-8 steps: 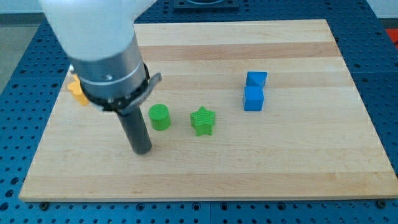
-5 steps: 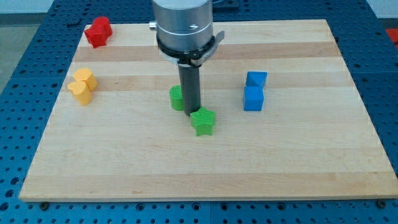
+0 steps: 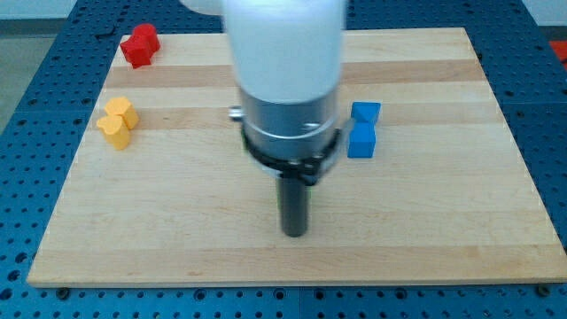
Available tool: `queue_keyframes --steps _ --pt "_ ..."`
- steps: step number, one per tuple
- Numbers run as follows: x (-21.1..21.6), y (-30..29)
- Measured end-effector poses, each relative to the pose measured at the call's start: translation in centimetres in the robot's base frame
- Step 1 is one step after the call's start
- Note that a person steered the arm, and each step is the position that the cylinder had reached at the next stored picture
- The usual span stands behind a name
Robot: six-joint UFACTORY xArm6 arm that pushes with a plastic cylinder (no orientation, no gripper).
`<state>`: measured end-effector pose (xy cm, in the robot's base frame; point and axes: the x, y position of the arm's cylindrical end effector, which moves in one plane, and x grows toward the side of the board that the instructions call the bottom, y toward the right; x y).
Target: Move the green star closer to the green circle
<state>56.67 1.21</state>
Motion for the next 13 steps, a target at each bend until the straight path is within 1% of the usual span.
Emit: queue_keyframes --steps 1,2,3,4,5,6,7,8,9,11,12,13 --pt "-0.2 1.7" --pt "-1.0 0.2" --pt "-3.2 -1.1" --pt "-6.7 -0.5" --pt "-8.5 -0.3" --pt "-7.5 1.6" --pt "-4.4 2.2" --pt "-1.8 0.2" --pt "-2.0 -3.5" --pt "-6.7 -2.5" --pt "-7.8 -1.8" --pt "-7.5 -0.4"
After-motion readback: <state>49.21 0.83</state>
